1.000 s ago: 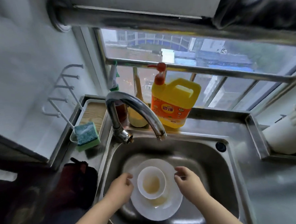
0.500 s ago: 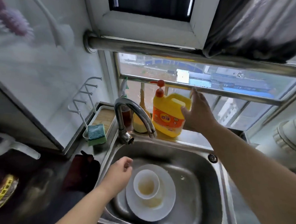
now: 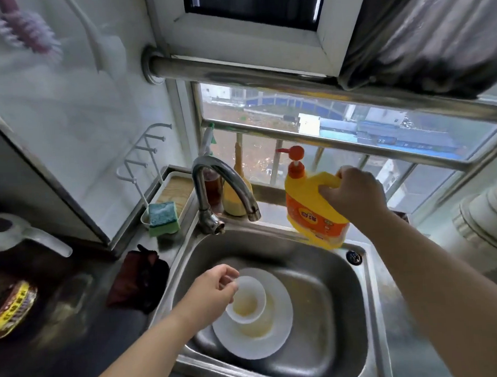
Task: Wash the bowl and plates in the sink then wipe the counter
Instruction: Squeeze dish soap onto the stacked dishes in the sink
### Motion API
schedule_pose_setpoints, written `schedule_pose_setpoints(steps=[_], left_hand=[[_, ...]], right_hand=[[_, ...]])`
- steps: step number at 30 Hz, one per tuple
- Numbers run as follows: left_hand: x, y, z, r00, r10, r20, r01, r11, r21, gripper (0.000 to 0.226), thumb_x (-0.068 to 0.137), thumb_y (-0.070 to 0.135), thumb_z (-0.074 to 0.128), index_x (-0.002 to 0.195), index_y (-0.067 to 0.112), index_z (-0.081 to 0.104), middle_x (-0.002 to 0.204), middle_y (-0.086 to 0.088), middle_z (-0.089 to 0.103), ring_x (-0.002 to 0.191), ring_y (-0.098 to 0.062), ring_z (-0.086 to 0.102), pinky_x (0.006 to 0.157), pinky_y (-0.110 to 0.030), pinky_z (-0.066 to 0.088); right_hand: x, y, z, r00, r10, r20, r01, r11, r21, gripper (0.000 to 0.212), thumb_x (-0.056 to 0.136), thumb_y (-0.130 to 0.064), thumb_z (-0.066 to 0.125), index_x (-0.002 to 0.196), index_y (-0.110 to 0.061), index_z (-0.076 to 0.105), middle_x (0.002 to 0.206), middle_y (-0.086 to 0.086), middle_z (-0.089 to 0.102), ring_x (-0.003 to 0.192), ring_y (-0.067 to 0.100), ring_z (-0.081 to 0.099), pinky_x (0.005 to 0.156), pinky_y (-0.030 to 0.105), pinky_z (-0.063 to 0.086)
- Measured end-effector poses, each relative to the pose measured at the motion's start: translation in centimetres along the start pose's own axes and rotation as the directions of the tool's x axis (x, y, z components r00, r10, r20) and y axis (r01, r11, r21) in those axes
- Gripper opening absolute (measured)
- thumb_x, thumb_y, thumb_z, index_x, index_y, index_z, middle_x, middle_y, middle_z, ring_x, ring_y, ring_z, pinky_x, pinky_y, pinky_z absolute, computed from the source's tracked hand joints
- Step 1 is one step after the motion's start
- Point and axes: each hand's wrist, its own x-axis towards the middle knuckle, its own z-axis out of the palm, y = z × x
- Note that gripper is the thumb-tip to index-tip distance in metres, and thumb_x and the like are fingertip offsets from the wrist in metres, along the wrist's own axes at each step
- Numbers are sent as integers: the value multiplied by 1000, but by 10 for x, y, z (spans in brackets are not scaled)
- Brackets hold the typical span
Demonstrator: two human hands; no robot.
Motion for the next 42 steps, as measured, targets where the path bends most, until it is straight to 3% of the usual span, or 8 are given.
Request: schedule_pose_setpoints(steps=[4,10,14,20,29,32,39,42], left_hand=[[2,-12,19,995,-36,98,32,999,37,13,92,15,54,104,18,59,93,-1,65,74,-13,62,71,-22,50],[1,-35,56,970,-143,199,126,987,97,9,92,19,52,98,25,55,92,2,61,79,-11,58,68,-20,47],[-4,-44,71,944,-194,266,170,979,113,10,94,23,51,104,23,53,91,6,58,82,-9,56,71,-18,46],[-6,-56,79,934,-243,262,228,970,84,11,92,23,53,102,26,54,94,5,60,85,-10,58,70,-19,46],[8,-50,88,945,-245,219,257,966,-30,6,93,24,51,94,23,57,92,2,64,80,-12,62,76,-26,51],[16,-32,100,921,-305,244,369,885,-285,17,96,29,50,90,16,57,87,-4,65,70,-13,62,75,-33,54],[35,9,135,835,-482,265,504,477,-720,54,80,65,55,89,12,55,71,-5,59,60,-18,61,63,-31,55],[35,9,142,830,-514,220,488,476,-732,49,83,65,51,83,15,55,68,-4,60,61,-18,63,64,-32,56]], right_hand=[[-49,37,-3,995,29,97,-28,1000,-5,31,88,-44,53,79,-15,51,72,5,59,71,29,60,66,36,50],[-116,55,59,937,210,281,-188,977,-105,27,96,-44,40,91,-18,47,80,-1,54,71,19,53,61,30,41],[-137,47,93,923,199,328,-96,948,-304,21,97,-38,39,90,-19,45,85,-3,58,81,18,61,67,27,47],[-125,18,114,843,216,492,-27,932,-361,22,93,-29,54,109,-15,50,107,5,60,100,23,57,76,29,44],[-120,45,125,820,70,568,48,981,-189,10,96,-28,48,89,-20,48,78,-5,53,74,12,55,64,24,51],[-125,52,120,774,12,633,106,983,-148,11,95,-32,48,92,-22,52,81,-6,57,75,11,57,69,26,55],[-154,44,115,765,-119,633,221,972,-84,16,92,-42,44,91,-27,48,75,-9,45,74,11,50,66,24,46],[-163,49,115,767,-104,633,166,985,-39,20,90,-47,46,93,-29,53,79,-9,54,76,9,55,69,23,51]])
